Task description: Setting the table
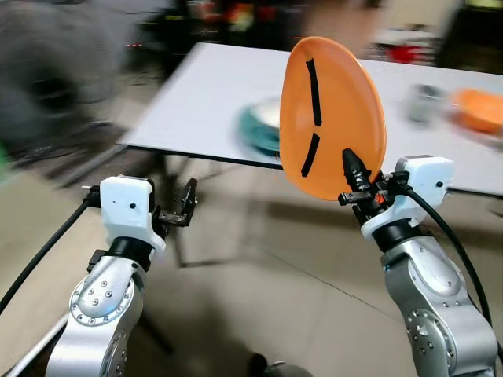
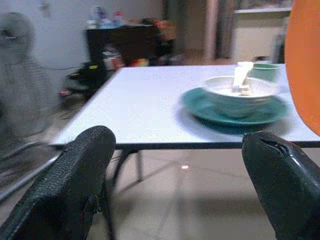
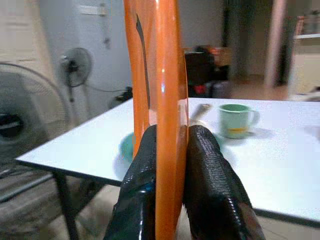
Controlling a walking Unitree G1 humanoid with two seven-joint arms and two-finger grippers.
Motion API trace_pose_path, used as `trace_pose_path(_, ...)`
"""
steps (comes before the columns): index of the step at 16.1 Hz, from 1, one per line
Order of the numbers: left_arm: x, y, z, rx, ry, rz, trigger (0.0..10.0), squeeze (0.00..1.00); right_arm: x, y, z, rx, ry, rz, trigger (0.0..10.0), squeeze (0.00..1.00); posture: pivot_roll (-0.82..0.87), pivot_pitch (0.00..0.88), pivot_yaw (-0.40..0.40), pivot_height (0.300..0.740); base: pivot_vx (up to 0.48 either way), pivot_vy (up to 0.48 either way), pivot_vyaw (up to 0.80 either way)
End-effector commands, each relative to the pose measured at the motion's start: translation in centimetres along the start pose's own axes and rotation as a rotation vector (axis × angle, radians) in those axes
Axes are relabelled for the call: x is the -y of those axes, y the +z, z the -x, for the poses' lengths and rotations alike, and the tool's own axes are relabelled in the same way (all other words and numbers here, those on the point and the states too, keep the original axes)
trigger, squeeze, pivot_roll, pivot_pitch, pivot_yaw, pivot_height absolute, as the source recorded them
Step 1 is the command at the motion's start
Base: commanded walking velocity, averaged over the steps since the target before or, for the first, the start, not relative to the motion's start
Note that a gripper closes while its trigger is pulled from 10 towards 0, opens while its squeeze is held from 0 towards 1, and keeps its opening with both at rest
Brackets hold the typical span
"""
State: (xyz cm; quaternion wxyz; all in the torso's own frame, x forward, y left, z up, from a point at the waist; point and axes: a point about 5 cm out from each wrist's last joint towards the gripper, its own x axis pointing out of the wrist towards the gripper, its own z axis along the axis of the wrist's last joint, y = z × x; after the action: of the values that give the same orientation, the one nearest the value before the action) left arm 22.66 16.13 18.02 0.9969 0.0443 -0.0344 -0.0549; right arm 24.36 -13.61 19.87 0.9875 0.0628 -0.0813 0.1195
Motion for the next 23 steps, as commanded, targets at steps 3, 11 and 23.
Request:
trace_pose_path(3, 0.3, 0.0, 0.4, 0.006, -0.017, 0.003, 10.0, 0.00, -0.6, 0.7, -0.1, 0.032, 0.044, -0.006, 10.0, 0.00, -0.07, 0.000, -0.014, 0.740, 0.000, 0.000, -0.80)
trace_pose_path(11, 0.4, 0.0, 0.0, 0.020, -0.043, 0.008, 10.0, 0.00, -0.2, 0.4, 0.0, 0.015, 0.019, -0.006, 10.0, 0.00, -0.09, 0.000, -0.009, 0.740, 0.115, 0.000, -0.80)
trace_pose_path(23, 0.9, -0.1, -0.5, 0.019, -0.085, 0.005, 10.0, 0.00, 1.0, -0.2, -0.3, -0.039, -0.015, -0.015, 10.0, 0.00, -0.11, 0.000, 0.008, 0.740, 0.335, 0.000, -0.27)
